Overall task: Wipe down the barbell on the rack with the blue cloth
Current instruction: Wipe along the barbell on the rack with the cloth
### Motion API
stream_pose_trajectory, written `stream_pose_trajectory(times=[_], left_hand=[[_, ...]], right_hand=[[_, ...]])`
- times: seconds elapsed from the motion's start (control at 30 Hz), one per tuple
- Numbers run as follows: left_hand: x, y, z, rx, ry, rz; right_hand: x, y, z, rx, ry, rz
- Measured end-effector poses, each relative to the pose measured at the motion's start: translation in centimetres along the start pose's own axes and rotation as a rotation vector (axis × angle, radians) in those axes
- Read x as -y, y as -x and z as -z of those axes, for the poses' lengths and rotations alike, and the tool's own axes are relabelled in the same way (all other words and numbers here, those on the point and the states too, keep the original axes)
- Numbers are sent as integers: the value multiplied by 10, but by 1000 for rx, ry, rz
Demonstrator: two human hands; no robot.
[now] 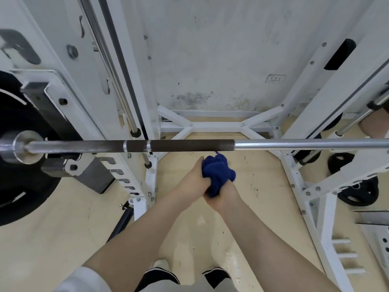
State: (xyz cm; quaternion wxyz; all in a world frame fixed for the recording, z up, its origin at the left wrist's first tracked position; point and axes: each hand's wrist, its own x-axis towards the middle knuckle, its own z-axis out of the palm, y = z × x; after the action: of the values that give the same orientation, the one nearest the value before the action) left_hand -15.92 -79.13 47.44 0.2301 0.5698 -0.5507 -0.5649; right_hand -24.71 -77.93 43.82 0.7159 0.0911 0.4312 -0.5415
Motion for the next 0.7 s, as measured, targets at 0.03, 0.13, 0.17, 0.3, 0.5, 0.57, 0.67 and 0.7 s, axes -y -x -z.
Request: stream_pose_trajectory(times=[0.03,0.13,0.17,0.3,0.5,0.57,0.67,0.7], left_hand=[[-1,3,8,2,-186,-30],[-2,24,43,-93,-534,-104],[-5,34,59,-132,-498,-137],[0,38,126,-441,-761,-372],[19,19,171,-313,-1163,-385],[16,18,175,-303,-1124,-452],[14,16,180,-250,-1037,-495],[15,16,182,-231,-1047,-477]], right_hand=[[-2,-6,-2,-49,47,25],[-5,-27,-4,-128,76,131],[-4,-29,-7,-115,60,174],[-28,-23,-46,262,145,221],[-62,-24,-87,322,168,119],[-43,-22,-76,271,104,179],[-21,-22,-66,159,-202,222],[-22,-23,-68,162,-262,229]])
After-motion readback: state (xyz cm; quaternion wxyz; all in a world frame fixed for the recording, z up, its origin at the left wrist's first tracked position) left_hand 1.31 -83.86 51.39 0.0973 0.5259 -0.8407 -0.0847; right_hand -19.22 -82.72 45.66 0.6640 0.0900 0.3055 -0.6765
